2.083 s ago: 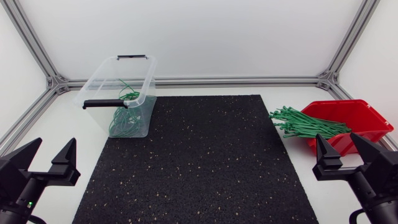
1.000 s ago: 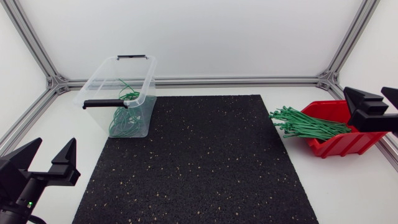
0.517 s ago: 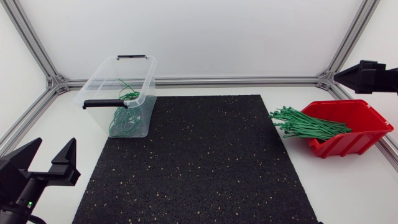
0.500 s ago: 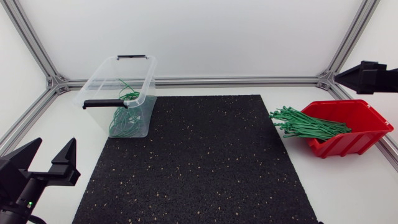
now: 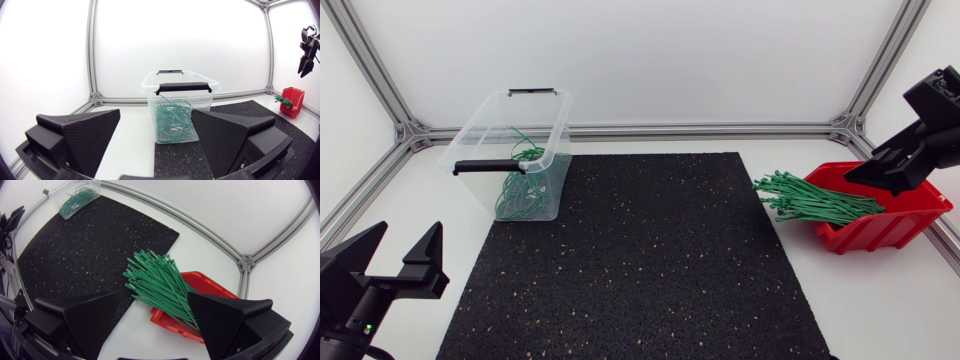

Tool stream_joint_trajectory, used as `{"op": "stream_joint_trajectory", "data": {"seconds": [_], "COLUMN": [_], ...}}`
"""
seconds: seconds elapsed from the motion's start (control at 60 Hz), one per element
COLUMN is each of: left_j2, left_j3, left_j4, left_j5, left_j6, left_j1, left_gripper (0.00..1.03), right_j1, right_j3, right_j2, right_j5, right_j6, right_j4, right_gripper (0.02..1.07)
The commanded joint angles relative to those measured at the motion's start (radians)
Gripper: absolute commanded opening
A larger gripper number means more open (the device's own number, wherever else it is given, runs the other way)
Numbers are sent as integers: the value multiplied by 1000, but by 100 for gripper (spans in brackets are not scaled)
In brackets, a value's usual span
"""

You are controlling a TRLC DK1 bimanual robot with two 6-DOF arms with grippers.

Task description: Take a green cable tie from the red box, thread the tail through the head to close it, then place it in the transparent bin on the left.

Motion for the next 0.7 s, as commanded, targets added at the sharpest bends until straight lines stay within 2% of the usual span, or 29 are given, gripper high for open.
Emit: {"op": "stream_joint_trajectory", "data": {"seconds": [0.0,0.167,0.217,0.283,0.4,0.467,0.6,0.683], "left_j2": [-6,-6,-6,-6,-6,-6,-6,-6], "left_j3": [-39,-39,-39,-39,-39,-39,-39,-39], "left_j4": [-18,-18,-18,-18,-16,-16,-16,-16], "left_j5": [5,5,5,5,5,5,5,5], "left_j6": [4,4,4,4,4,4,4,4], "left_j1": [-5,-7,-7,-5,-5,-5,-5,-5], "left_gripper": [99,99,99,99,99,99,99,99], "right_j1": [20,76,83,111,134,134,140,141], "right_j3": [-10,-121,-155,-211,-297,-314,-323,-325], "right_j2": [36,48,45,45,48,56,87,110], "right_j5": [22,117,121,183,239,239,241,242], "right_j6": [-153,-305,-351,-400,-461,-497,-549,-576], "right_j4": [-25,65,90,142,257,269,292,294], "right_gripper": [95,92,87,81,81,80,64,61]}}
